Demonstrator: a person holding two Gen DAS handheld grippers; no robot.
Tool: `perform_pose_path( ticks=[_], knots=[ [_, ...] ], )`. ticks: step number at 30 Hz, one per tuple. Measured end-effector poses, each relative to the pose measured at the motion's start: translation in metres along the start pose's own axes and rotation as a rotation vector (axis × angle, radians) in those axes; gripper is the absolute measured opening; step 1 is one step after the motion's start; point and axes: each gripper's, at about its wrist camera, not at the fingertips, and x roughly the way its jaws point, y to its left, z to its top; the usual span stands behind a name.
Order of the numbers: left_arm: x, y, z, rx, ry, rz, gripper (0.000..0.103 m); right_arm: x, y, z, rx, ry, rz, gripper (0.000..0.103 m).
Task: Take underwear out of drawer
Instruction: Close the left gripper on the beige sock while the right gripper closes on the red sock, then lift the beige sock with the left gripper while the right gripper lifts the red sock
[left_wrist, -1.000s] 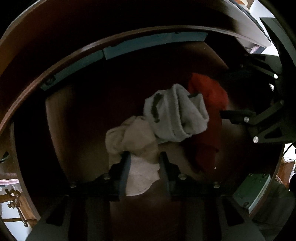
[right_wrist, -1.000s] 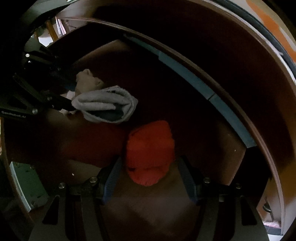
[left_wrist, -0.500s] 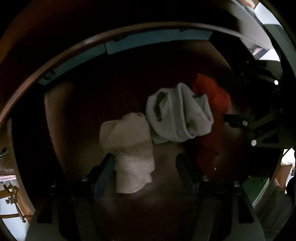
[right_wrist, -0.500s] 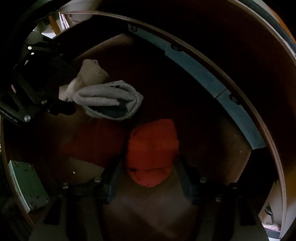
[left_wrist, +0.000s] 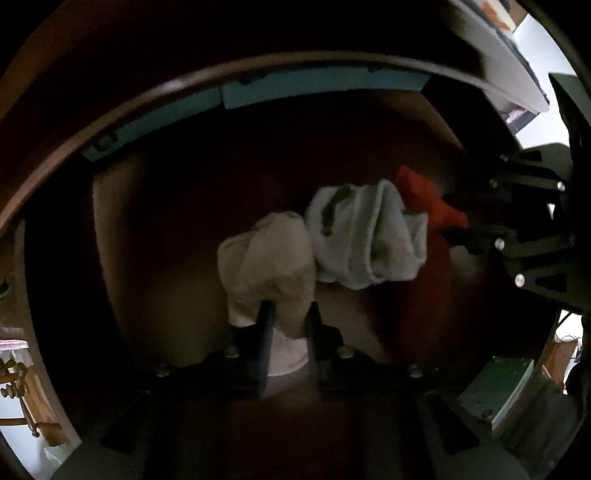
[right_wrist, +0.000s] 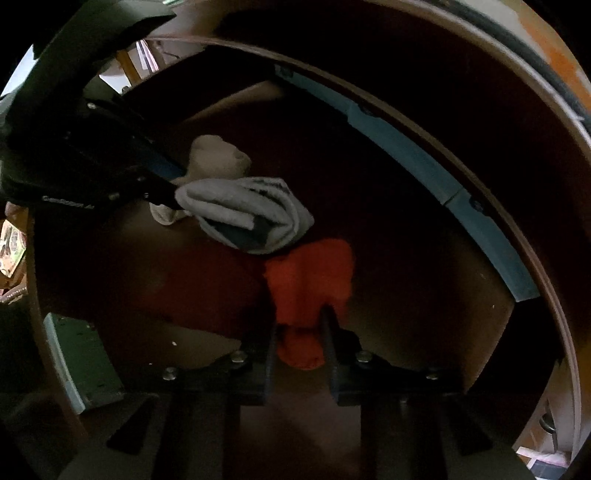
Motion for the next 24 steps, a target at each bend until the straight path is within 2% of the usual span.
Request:
perform_pose_path(
  ticks=[11,15,19,24],
  knots=[
    [-0.03,-0.016,-0.022,0.077,-0.15,0.061,0.01,-0.03,0.005,-0.015,0.013,-0.09,-0.015,0.02],
    [-0.043,-0.009,-0.02,0.083,-0.212,0.067,0.01,-0.042,0.009,-0.032,-0.006,-0.138,-0.007,0.019],
    [-0.059,-0.004,-0.03,0.079,-0.287,0.077,0.01,-0.044,0.006,-0.038,-0.01,-0.167,-0.012,0.019],
    [-0.071,0.0,-0.038,0.08,-0.343,0.08,0.01,-0.051,0.014,-0.045,-0.006,-0.216,-0.025,0.019]
  ],
)
